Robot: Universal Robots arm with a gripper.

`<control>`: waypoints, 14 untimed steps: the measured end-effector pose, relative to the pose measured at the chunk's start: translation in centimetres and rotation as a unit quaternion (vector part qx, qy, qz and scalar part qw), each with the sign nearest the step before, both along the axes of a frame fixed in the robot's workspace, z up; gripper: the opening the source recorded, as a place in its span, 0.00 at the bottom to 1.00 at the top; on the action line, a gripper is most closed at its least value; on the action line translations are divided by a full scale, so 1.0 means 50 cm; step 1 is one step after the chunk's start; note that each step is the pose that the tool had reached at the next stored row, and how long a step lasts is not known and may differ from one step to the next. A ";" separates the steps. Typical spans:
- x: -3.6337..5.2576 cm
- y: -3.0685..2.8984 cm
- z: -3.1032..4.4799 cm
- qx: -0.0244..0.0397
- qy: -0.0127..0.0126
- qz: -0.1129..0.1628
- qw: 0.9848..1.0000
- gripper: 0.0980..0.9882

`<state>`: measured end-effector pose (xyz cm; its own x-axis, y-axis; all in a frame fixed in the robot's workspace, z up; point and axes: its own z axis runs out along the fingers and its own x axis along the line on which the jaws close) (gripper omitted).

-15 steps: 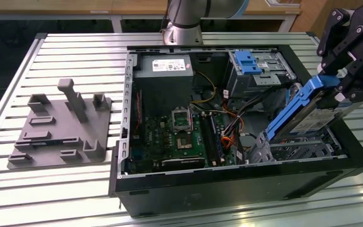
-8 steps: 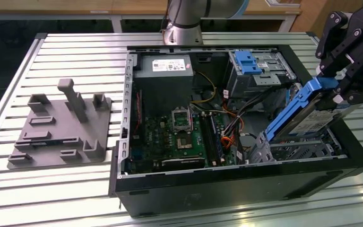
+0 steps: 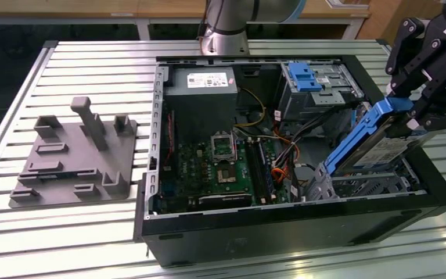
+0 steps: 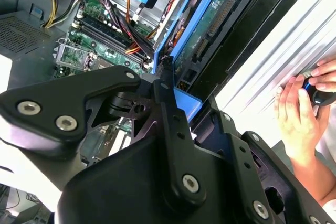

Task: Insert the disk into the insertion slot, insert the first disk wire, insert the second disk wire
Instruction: 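Insert the disk into the insertion slot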

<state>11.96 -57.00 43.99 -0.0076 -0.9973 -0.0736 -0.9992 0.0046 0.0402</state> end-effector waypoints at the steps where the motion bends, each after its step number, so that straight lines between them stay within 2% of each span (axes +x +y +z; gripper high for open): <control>1: 0.000 0.000 -0.001 0.000 0.000 0.000 1.000 0.30; 14: 0.000 0.000 -0.024 0.000 0.000 0.000 1.000 0.30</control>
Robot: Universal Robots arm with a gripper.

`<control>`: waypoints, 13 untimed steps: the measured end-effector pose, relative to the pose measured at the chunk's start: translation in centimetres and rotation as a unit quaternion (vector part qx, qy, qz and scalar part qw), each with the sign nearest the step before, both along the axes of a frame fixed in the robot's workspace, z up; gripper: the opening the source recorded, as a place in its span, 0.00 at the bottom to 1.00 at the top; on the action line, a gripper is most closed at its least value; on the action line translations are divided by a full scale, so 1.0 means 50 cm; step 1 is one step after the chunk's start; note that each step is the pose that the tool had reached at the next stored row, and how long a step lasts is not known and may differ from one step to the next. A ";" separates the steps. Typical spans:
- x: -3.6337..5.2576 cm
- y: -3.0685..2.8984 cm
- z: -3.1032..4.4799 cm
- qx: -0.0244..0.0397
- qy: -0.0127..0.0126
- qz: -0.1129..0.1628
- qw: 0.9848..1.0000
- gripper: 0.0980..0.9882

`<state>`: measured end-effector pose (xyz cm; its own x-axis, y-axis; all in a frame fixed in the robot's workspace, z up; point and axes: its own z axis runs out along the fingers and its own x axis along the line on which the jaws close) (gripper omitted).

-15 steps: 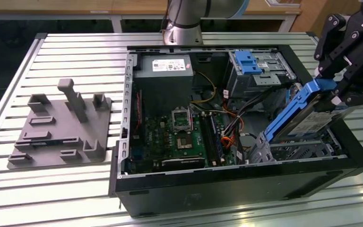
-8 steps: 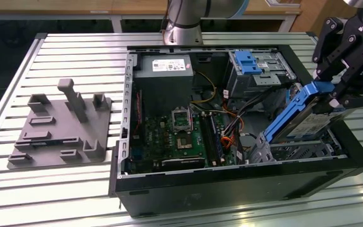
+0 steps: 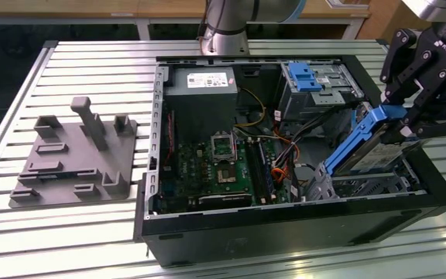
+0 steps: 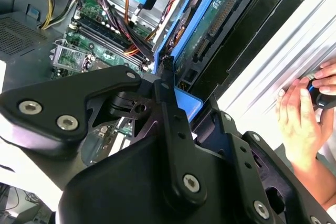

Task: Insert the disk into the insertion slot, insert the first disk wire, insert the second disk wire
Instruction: 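Insert the disk into the insertion slot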

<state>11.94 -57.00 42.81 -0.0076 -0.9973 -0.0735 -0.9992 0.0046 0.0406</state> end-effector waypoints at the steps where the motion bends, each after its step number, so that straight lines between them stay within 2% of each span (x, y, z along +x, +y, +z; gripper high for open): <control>1: 0.000 0.000 -0.002 0.000 0.000 0.000 1.000 0.30; 13: 0.000 -0.001 -0.034 0.000 0.000 0.000 1.000 0.30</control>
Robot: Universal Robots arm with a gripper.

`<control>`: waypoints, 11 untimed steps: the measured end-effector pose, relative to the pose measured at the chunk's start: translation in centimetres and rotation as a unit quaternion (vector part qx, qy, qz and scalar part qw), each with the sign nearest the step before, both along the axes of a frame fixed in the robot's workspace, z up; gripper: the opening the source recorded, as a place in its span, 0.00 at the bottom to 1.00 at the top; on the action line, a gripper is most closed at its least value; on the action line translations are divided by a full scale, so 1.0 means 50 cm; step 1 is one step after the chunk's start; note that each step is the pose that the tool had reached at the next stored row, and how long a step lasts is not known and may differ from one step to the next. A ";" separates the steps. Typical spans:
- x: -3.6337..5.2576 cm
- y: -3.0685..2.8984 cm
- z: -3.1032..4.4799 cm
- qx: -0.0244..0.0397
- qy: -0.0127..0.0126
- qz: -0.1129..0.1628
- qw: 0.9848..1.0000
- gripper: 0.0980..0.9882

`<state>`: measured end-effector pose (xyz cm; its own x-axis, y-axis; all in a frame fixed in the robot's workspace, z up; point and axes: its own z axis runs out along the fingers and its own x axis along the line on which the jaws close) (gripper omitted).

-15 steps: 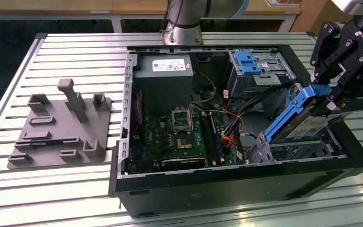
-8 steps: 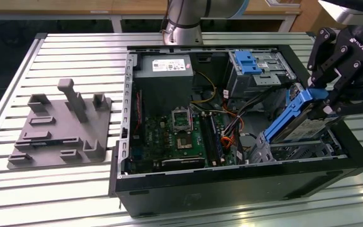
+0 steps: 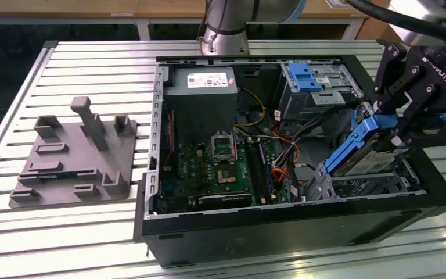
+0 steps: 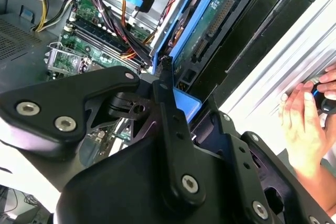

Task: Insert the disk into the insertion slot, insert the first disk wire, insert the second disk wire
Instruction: 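Insert the disk into the insertion slot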

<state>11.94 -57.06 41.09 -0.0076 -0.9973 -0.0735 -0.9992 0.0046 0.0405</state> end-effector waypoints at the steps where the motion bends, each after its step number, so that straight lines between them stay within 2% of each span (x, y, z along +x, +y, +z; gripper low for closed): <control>1: 0.000 0.000 -0.003 0.000 0.000 0.000 1.000 0.30; 11: 0.000 -0.002 -0.037 0.000 0.000 0.000 1.000 0.30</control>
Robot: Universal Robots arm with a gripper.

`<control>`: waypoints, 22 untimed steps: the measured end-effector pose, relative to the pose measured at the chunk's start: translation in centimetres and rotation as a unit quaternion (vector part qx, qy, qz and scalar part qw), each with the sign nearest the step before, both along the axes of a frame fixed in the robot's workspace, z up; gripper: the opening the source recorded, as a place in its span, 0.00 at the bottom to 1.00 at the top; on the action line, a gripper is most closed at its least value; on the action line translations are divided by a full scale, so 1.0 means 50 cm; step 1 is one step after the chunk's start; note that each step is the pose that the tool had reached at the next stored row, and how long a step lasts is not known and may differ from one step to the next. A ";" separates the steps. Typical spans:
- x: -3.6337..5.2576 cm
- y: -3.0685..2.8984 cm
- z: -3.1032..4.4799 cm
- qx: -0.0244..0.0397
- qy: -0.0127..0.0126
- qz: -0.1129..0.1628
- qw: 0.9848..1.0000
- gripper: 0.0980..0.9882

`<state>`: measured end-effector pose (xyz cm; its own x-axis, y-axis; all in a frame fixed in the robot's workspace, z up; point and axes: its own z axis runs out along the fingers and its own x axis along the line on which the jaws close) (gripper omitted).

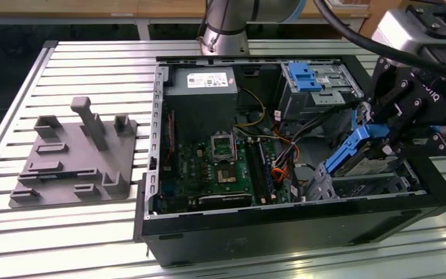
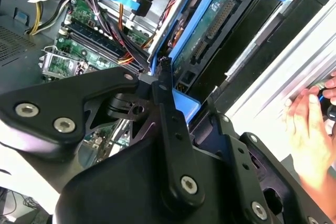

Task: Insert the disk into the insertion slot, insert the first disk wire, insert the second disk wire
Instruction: 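Insert the disk into the insertion slot, then insert the first disk wire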

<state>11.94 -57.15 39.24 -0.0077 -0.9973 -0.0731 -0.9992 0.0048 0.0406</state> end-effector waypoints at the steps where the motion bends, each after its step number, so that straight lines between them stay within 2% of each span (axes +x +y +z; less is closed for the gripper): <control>1: 0.000 0.000 -0.004 0.000 0.000 0.000 1.000 0.30; 4: 0.000 0.000 -0.016 0.001 0.000 0.000 1.000 0.31; 5: 0.000 0.000 -0.018 0.000 0.000 0.000 1.000 0.37; 6: 0.000 0.000 -0.019 0.000 0.000 0.000 1.000 0.37; 7: 0.000 0.000 -0.020 0.000 0.000 0.000 1.000 0.44; 8: 0.000 0.000 -0.020 0.000 0.000 0.000 1.000 0.44; 9: 0.000 0.000 -0.021 0.000 0.000 0.000 1.000 0.52; 22: 0.000 0.000 -0.022 0.000 0.000 0.001 1.000 0.52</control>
<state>11.94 -57.17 38.14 -0.0051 -0.9973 -0.0737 -0.9992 0.0022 0.0405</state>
